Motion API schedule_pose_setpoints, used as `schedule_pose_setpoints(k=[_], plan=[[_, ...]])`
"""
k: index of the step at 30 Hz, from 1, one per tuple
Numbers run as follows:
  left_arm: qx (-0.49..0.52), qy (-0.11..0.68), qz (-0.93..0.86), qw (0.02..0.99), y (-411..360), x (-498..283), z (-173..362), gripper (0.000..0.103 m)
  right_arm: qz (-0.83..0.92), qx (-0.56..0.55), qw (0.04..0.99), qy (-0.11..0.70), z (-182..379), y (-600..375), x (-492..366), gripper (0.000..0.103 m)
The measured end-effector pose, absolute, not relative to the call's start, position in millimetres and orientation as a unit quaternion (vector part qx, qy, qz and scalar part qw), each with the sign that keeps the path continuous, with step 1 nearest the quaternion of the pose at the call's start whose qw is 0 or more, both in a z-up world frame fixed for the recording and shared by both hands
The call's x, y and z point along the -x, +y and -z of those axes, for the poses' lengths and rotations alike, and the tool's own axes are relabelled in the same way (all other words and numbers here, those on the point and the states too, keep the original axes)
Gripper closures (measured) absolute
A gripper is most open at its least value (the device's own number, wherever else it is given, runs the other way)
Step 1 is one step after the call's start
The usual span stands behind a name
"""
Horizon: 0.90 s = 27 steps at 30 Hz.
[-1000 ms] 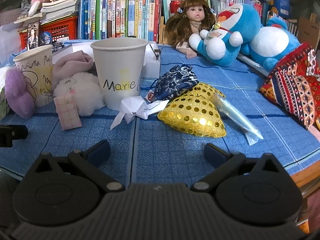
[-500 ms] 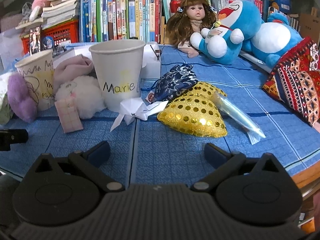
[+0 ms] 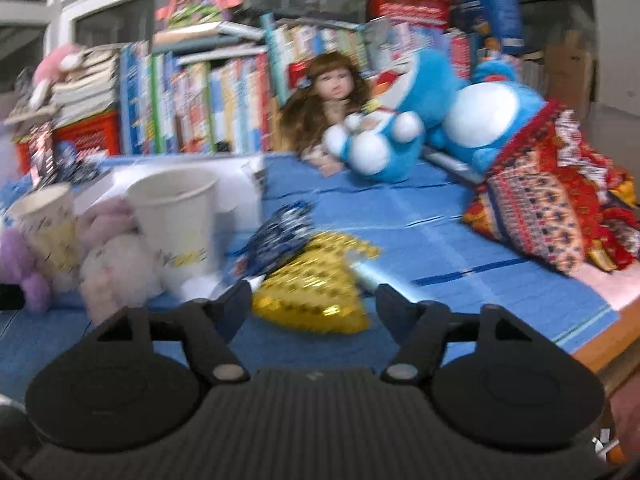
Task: Organize soft objects
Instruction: 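Grasp the purple pompom with the left tool while the right tool grasps the clear tube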
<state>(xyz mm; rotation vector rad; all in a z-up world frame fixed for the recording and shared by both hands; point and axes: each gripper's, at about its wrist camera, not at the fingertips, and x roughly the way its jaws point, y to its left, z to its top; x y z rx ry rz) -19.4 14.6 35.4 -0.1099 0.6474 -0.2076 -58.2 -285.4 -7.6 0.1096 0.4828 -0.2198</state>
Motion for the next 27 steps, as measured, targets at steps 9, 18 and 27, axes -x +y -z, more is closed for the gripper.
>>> schedule_pose_setpoints(k=[9,18,27], plan=[[0.05,0.285,0.096,0.952,11.7,9.3,-45.1,0.028,0.191,-0.048,0.945,0.26,8.9,-326.4,51.9,0.046],[0.039,0.303,0.082,0.949,-3.6,-0.7,-26.0,0.017,0.161,0.003,0.941,0.298,20.9,-323.6,34.5,0.045],[0.041,0.305,0.066,0.949,-8.0,-11.6,-16.1,0.016,0.149,0.054,0.942,0.295,24.5,-320.1,19.1,0.06]])
